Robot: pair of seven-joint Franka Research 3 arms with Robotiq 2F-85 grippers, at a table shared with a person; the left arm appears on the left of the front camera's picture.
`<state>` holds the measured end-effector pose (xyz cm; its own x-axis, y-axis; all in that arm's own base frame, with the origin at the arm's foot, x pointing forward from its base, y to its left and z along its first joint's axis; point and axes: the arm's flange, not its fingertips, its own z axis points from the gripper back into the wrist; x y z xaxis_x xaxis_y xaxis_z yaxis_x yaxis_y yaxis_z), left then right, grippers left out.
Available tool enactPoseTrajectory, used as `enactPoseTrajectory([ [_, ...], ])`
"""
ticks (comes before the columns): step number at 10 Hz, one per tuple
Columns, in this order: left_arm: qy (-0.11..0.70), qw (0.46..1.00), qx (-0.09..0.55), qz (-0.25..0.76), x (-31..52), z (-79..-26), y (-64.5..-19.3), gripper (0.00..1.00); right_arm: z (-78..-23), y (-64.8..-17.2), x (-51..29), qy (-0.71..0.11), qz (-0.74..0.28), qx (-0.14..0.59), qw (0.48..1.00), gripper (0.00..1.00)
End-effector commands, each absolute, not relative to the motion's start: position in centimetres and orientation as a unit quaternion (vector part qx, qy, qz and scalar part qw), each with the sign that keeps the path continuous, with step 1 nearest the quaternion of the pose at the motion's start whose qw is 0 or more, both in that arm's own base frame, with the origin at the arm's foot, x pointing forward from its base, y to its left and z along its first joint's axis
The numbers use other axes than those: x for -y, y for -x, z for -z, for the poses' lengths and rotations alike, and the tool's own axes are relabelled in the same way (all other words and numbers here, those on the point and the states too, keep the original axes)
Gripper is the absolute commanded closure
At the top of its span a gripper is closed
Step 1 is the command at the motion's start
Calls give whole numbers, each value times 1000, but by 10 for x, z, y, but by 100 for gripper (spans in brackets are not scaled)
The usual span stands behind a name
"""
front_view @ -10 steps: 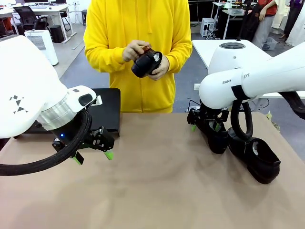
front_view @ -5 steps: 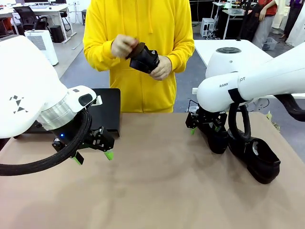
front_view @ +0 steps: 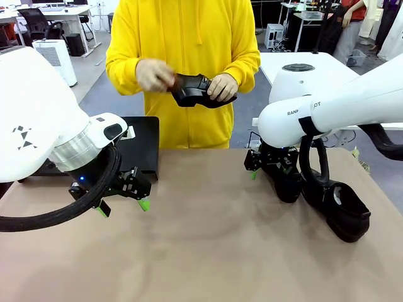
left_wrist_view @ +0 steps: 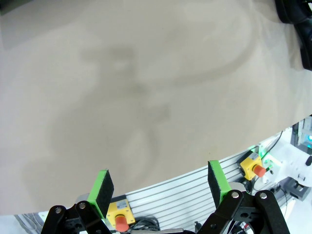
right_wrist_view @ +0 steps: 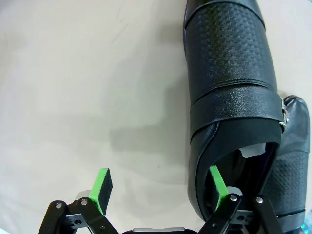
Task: Organize the shoes by placing them on the stand.
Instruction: Pick up one Shoe and place it in the middle of the table.
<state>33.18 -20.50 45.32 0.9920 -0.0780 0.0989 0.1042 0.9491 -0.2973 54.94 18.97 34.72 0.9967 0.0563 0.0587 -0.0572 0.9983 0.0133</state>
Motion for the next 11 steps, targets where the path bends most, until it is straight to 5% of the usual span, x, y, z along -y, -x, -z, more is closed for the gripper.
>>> enactPoseTrajectory([
  [1,156,986,41,46,204,-453,-332,0,-349,-556,-191,13,-32,32,999,0],
  [6,156,986,41,46,204,-453,-332,0,-350,-559,-187,17,-30,25,999,0],
  [11,156,986,41,46,204,-453,-332,0,-350,-559,-185,36,-27,33,998,90],
])
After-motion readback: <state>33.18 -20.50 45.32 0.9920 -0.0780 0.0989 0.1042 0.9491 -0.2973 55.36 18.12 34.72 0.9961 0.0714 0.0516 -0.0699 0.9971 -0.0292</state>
